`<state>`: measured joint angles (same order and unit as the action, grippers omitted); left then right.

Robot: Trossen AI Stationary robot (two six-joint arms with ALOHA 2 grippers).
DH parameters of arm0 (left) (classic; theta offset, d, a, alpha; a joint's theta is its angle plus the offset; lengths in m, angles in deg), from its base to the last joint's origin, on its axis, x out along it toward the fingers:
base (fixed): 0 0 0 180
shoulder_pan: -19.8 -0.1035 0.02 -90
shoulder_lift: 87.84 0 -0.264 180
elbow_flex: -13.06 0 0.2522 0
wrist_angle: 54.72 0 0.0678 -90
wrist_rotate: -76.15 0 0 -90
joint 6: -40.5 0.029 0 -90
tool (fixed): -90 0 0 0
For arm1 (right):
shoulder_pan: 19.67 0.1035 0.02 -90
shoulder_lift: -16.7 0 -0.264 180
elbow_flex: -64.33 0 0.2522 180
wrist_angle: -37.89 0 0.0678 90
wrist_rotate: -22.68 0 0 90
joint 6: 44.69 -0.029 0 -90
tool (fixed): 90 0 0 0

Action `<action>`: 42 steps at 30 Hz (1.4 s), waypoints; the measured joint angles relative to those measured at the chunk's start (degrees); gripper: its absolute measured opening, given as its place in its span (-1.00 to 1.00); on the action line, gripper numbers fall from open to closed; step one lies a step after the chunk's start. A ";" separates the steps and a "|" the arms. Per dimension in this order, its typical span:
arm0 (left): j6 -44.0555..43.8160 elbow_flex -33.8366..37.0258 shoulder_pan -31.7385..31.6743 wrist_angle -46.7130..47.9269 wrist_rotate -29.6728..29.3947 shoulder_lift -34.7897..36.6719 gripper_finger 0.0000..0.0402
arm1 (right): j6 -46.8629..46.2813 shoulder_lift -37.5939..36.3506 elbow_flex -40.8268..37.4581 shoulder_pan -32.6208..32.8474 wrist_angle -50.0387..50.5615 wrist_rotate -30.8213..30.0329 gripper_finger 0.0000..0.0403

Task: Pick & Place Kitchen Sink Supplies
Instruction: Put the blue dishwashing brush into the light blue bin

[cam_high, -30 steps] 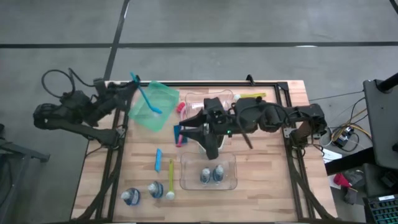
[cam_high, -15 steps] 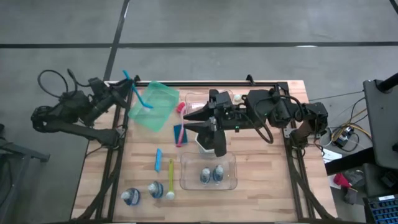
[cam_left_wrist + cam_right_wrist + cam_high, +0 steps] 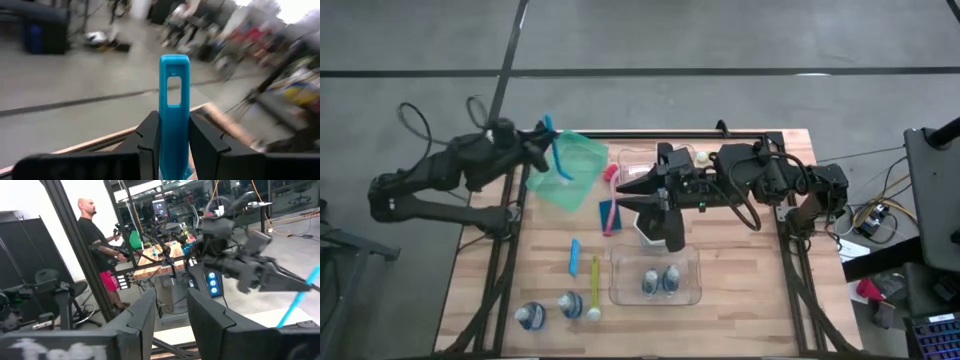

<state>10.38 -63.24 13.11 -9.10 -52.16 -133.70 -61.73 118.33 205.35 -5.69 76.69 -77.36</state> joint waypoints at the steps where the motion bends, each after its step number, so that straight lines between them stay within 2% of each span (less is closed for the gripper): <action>1: 0.04 -1.49 -1.51 2.37 0.26 -1.14 -0.63 | 0.16 0.00 0.00 0.00 0.07 0.00 -0.48; 7: 3.09 -8.62 -12.09 12.51 4.90 -7.51 -0.62 | 0.75 -0.01 -0.02 0.00 0.06 0.00 -0.52; 11: 7.03 -11.72 -19.87 14.69 11.75 -10.45 -0.62 | 0.94 -0.01 -0.04 0.00 0.09 0.00 -0.55; 16: 7.57 -11.85 -28.16 16.13 22.95 -14.46 -0.62 | 0.96 -0.10 -0.06 0.00 0.09 0.00 -0.59; 20: 8.00 -11.54 -32.79 18.47 29.34 -18.60 -0.62 | 0.98 -0.30 -0.09 0.00 0.09 0.00 -0.63; 25: 9.67 -11.28 -34.97 21.17 33.47 -25.16 -0.62 | 0.98 -0.33 -0.09 0.02 0.09 -0.02 -0.66; 35: 16.53 -11.30 -35.58 21.11 34.20 -35.91 -0.62 | 0.94 -0.40 -0.09 0.02 0.09 -0.02 -0.62; 42: 17.43 -11.30 -36.16 21.18 33.99 -42.66 -0.62 | 0.81 -0.40 -0.09 0.02 0.11 -0.02 -0.63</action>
<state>27.81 -74.54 -23.05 12.08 -18.17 -176.36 -60.92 117.93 205.27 -5.67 76.80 -77.38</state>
